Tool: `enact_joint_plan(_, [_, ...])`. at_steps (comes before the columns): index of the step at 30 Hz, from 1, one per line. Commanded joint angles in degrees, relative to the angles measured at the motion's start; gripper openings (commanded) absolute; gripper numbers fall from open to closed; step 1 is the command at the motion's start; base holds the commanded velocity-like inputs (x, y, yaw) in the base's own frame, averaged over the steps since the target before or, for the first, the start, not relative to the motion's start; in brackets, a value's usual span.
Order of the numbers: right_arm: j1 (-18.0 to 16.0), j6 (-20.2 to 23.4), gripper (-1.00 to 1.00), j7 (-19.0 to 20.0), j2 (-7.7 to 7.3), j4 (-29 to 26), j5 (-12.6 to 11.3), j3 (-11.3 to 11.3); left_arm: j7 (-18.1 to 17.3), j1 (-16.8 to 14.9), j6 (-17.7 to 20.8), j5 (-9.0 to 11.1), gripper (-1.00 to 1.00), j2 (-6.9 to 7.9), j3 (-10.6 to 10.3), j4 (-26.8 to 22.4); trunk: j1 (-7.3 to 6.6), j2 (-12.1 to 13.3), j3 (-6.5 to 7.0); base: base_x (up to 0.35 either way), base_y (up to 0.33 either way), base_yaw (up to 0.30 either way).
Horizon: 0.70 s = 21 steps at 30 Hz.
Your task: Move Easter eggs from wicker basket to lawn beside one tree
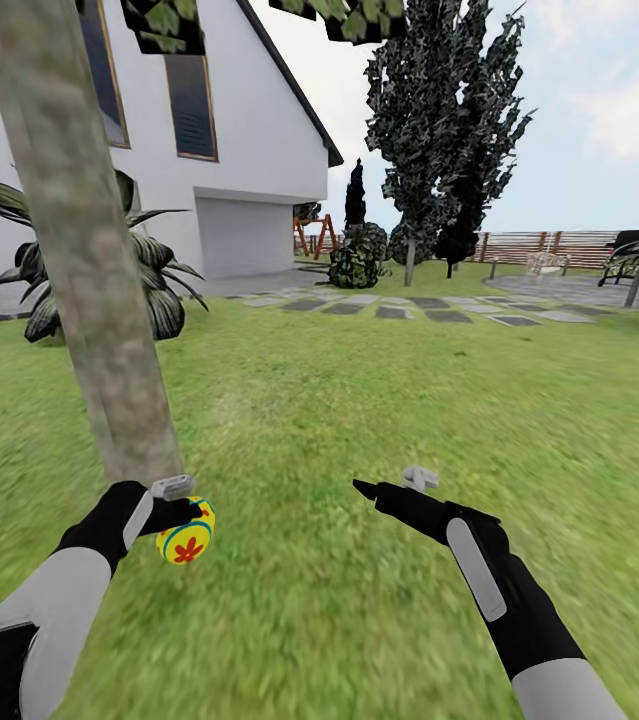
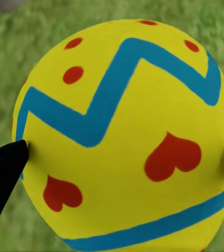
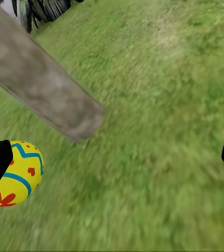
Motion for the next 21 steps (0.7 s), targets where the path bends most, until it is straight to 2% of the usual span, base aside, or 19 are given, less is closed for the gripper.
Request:
enact_joint_plan(1, [0.0, 0.2, 1.00, 0.1, -0.01, 0.0, 0.1, 0.0, -0.2, 0.0, 0.3, -0.1, -1.00, -0.03, 0.3, -0.1, 0.02, 0.0, -0.06, 0.331, 0.000, 0.000])
enact_joint_plan(7, [0.0, 0.2, 1.00, 0.1, -0.01, 0.0, 0.1, 0.0, -0.2, -0.1, 0.3, -0.1, -1.00, -0.03, 0.3, -0.1, 0.02, 0.0, -0.06, 0.283, 0.000, 0.000])
enact_joint_plan(14, [0.0, 0.2, 1.00, 0.1, -0.01, 0.0, 0.1, 0.0, -0.2, 0.0, 0.2, -0.1, -1.00, -0.03, 0.3, -0.2, 0.02, 0.0, -0.06, 0.035, 0.000, 0.000])
enact_joint_plan(21, [0.0, 0.2, 1.00, 0.1, -0.01, 0.0, 0.1, 0.0, -0.3, 0.0, -0.7, -0.1, -1.00, -0.03, 0.3, -0.2, 1.56, -2.8, -1.32, 0.001, 0.000, 0.000])
